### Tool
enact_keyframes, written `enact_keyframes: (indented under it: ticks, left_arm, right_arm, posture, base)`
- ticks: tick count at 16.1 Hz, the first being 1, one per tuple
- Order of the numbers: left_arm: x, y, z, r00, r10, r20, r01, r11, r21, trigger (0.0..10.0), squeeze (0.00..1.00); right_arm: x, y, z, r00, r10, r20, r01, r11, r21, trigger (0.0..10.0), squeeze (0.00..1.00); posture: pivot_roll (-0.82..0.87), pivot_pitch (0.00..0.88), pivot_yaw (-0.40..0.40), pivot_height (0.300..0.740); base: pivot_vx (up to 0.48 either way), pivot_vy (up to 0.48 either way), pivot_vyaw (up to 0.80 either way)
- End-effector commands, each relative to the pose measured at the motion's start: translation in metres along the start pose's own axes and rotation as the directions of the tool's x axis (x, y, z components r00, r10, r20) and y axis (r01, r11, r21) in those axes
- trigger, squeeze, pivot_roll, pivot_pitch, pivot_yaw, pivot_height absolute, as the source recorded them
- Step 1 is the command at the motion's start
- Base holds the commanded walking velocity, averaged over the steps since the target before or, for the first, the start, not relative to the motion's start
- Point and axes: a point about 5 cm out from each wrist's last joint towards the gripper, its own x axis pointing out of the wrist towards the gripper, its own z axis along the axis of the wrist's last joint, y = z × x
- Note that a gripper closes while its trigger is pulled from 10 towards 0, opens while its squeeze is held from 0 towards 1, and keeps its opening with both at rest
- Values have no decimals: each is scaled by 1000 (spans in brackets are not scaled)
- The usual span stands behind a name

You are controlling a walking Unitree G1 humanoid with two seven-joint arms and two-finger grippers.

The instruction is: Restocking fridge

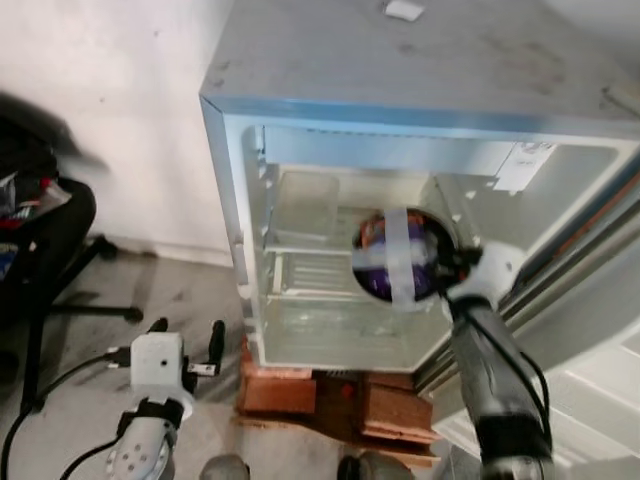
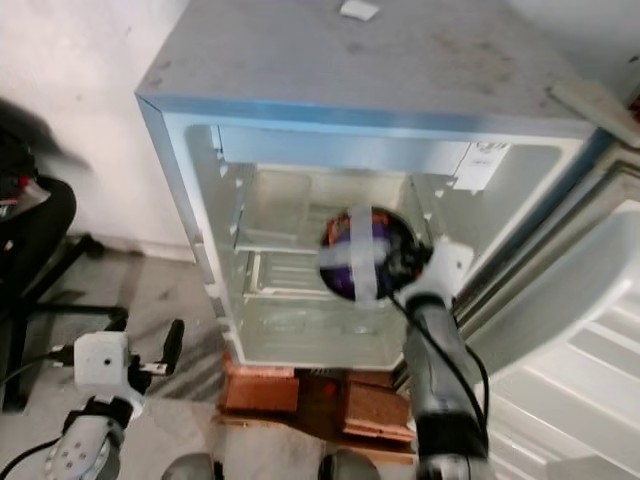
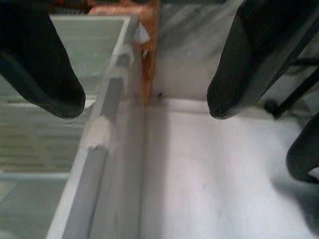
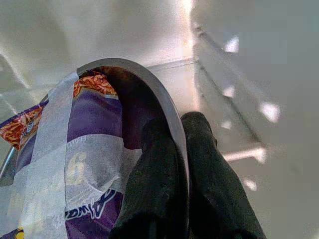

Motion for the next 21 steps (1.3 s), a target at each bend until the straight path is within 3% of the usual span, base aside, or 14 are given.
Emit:
enact_keyframes:
  ticks: [1, 2, 4, 5, 8, 12, 13, 14, 15, 17, 18, 19, 21]
  left_arm:
    - [-4, 0, 4, 1000, -8, -1, 8, 1000, 18, 10000, 0]
    - [-10, 1, 6, 1000, -2, -8, 3, 1000, 24, 10000, 0]
    - [-16, 2, 8, 1000, 6, -13, -6, 1000, 26, 10000, 0]
    - [-22, 5, 8, 999, 20, -28, -19, 999, 32, 10000, 0]
    - [-36, 10, 10, 998, 37, -52, -35, 999, 40, 10000, 0]
    - [-49, 10, 11, 995, 58, -81, -55, 998, 42, 10000, 0]
    - [-51, 9, 11, 994, 60, -86, -57, 998, 40, 10000, 0]
    - [-51, 9, 12, 994, 61, -89, -57, 998, 39, 10000, 0]
    - [-51, 9, 12, 994, 61, -90, -58, 998, 38, 10000, 0]
    - [-49, 8, 14, 994, 62, -88, -59, 998, 38, 10000, 0]
    - [-49, 8, 15, 994, 65, -85, -62, 997, 39, 10000, 0]
    - [-51, 11, 17, 993, 89, -79, -86, 995, 41, 10000, 0]
    - [-52, 14, 15, 990, 109, -85, -106, 994, 40, 10000, 0]
  right_arm:
    - [9, -3, 4, 999, -38, 11, 38, 998, 40, 10000, 0]
    - [24, 5, 9, 999, -42, 5, 42, 998, 39, 10000, 0]
    - [33, 9, 13, 998, -63, 2, 63, 997, 43, 10000, 0]
    - [43, 11, 21, 996, -91, 1, 91, 992, 92, 10000, 0]
    - [56, 12, 37, 992, -127, 24, 124, 985, 116, 10000, 0]
    - [66, 7, 49, 971, -237, 10, 230, 951, 206, 10000, 0]
    - [67, 5, 52, 964, -265, -3, 256, 929, 266, 10000, 0]
    - [69, 4, 54, 957, -291, -19, 280, 897, 342, 10000, 333]
    - [70, 4, 56, 948, -317, -40, 303, 855, 421, 10000, 1000]
    - [74, 11, 63, 946, -317, -75, 292, 725, 624, 10000, 1000]
    - [75, 15, 64, 951, -299, -73, 271, 700, 661, 10000, 1000]
    - [78, 24, 69, 965, -256, -61, 218, 645, 733, 10000, 1000]
    - [80, 41, 72, 986, -161, -33, 126, 610, 782, 10000, 1000]
  posture:
    - [210, 215, -72, 740]
    - [223, 237, -76, 740]
    - [239, 264, -76, 740]
    - [254, 286, -78, 740]
    - [282, 324, -85, 740]
    - [308, 358, -102, 740]
    - [312, 359, -104, 740]
    - [312, 359, -105, 740]
    - [312, 359, -106, 740]
    - [332, 361, -116, 740]
    - [335, 362, -117, 740]
    - [350, 361, -128, 740]
    - [337, 353, -137, 740]
  base:
    - [0, 0, 0]
    - [0, 0, 0]
    - [0, 0, 0]
    - [0, 0, 0]
    - [0, 0, 0]
    - [0, 0, 0]
    - [0, 0, 0]
    - [0, 0, 0]
    - [0, 0, 0]
    - [0, 0, 0]
    - [0, 0, 0]
    - [0, 0, 0]
    - [0, 0, 0]
